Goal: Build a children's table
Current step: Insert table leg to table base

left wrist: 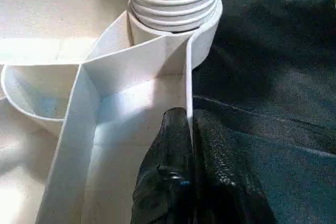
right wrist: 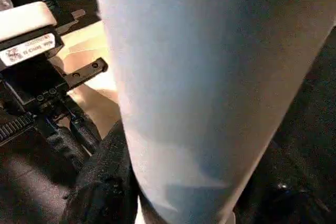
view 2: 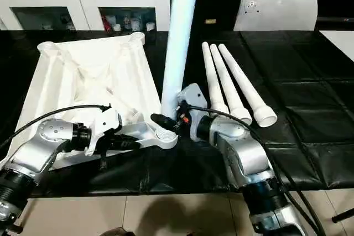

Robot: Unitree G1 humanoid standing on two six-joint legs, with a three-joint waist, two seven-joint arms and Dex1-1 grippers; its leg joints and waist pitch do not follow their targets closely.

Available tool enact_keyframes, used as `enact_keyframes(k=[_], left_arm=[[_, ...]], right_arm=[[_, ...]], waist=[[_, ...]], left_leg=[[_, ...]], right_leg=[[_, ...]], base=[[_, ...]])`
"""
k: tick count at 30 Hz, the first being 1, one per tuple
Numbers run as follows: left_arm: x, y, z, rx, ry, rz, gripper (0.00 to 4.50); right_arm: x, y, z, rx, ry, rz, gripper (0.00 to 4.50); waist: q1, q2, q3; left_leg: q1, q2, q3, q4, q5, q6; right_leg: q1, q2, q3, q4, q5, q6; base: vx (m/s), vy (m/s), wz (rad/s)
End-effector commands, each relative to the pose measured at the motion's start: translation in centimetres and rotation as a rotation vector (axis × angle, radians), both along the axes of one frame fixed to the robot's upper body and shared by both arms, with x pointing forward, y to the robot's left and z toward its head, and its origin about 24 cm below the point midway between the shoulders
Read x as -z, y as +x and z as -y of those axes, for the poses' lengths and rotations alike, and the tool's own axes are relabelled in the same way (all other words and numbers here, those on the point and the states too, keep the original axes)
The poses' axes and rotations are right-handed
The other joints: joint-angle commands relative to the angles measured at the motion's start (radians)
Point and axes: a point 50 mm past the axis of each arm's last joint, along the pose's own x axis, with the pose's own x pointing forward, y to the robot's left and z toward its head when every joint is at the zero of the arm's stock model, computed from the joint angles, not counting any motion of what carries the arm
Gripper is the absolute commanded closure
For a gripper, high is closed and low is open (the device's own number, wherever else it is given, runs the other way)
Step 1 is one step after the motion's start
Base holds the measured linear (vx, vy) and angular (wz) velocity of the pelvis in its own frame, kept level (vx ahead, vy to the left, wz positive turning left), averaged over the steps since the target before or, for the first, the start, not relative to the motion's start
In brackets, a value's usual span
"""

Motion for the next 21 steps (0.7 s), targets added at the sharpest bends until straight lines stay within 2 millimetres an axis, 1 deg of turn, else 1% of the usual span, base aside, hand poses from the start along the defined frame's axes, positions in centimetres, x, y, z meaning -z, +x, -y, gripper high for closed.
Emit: enact_keyframes(k=[1,4,5,7,8,12,13,14,15,19,21], left_arm=[[0.6,-0.4,0.5,0.061,0.041,-0.026,4.5],[0.5,-0.4,0.7,0.081,0.043,-0.023,4.5],[0.5,-0.4,0.9,0.096,0.05,-0.016,4.5],[0.4,-0.4,0.9,0.095,0.053,-0.011,4.5],[0.4,-0.4,1.0,0.093,0.055,-0.007,4.5],[0.4,-0.2,1.0,0.084,0.054,0.003,4.5],[0.3,-0.2,1.0,0.082,0.055,0.005,4.5],[0.3,-0.1,1.0,0.078,0.053,0.008,4.5],[0.3,-0.1,1.0,0.077,0.052,0.01,4.5],[0.2,0.0,1.0,0.074,0.052,0.013,4.5],[0.2,0.1,0.9,0.069,0.048,0.014,4.5]], right_arm=[[1.5,-0.1,-0.3,-0.003,-0.032,-0.073,2.61],[1.7,0.2,-0.2,-0.016,-0.04,-0.092,2.61],[1.8,0.3,0.0,-0.034,-0.053,-0.107,2.61],[1.9,0.3,0.1,-0.04,-0.057,-0.112,2.61],[1.9,0.3,0.2,-0.042,-0.06,-0.114,2.61],[2.0,0.2,0.3,-0.04,-0.052,-0.118,2.61],[2.0,0.2,0.4,-0.035,-0.048,-0.119,2.61],[2.2,0.0,0.4,-0.029,-0.036,-0.123,2.61],[2.5,-0.3,0.5,-0.015,-0.019,-0.136,2.61],[3.2,-0.7,0.9,0.022,0.013,-0.158,2.61],[3.7,-1.0,1.3,0.044,0.04,-0.178,2.61]], waist=[[0.003,0.002,-0.058],[0.002,0.001,-0.056],[0.002,0.002,-0.058],[0.002,0.004,-0.057],[0.002,0.0,-0.057],[0.004,0.0,-0.058],[0.004,-0.005,-0.058],[0.006,0.0,-0.057],[0.006,0.001,-0.057],[0.008,-0.002,-0.06],[0.01,-0.001,-0.06]], left_leg=[[0.02,0.042,-0.018,-0.088,-0.325,-0.038],[0.023,0.043,-0.019,-0.089,-0.342,-0.041],[0.023,0.043,-0.02,-0.089,-0.343,-0.042],[0.023,0.044,-0.02,-0.09,-0.344,-0.042],[0.022,0.043,-0.019,-0.09,-0.344,-0.043],[0.025,0.043,-0.019,-0.091,-0.341,-0.041],[0.023,0.043,-0.018,-0.091,-0.337,-0.04],[0.024,0.044,-0.019,-0.092,-0.337,-0.04],[0.027,0.044,-0.018,-0.092,-0.343,-0.042],[0.027,0.044,-0.019,-0.096,-0.352,-0.045],[0.028,0.045,-0.017,-0.095,-0.352,-0.043]], right_leg=[[0.029,-0.069,0.037,-0.092,-0.348,-0.184],[0.027,-0.07,0.037,-0.095,-0.379,-0.178],[0.028,-0.07,0.037,-0.093,-0.376,-0.178],[0.028,-0.07,0.037,-0.094,-0.368,-0.181],[0.029,-0.07,0.037,-0.094,-0.364,-0.182],[0.03,-0.07,0.038,-0.095,-0.367,-0.183],[0.031,-0.07,0.038,-0.095,-0.368,-0.181],[0.03,-0.071,0.038,-0.096,-0.375,-0.179],[0.027,-0.07,0.038,-0.099,-0.378,-0.175],[0.029,-0.069,0.037,-0.097,-0.365,-0.175],[0.028,-0.07,0.038,-0.1,-0.36,-0.179]], base=[[0.0,0.0,0.0],[0.0,0.0,0.0],[0.0,0.0,0.0],[0.0,0.0,0.0],[0.0,0.0,0.0],[0.0,0.0,0.0],[0.0,0.0,0.0],[0.0,0.0,0.0],[0.0,0.0,0.0],[0.0,0.0,0.0],[0.0,0.0,0.0]])
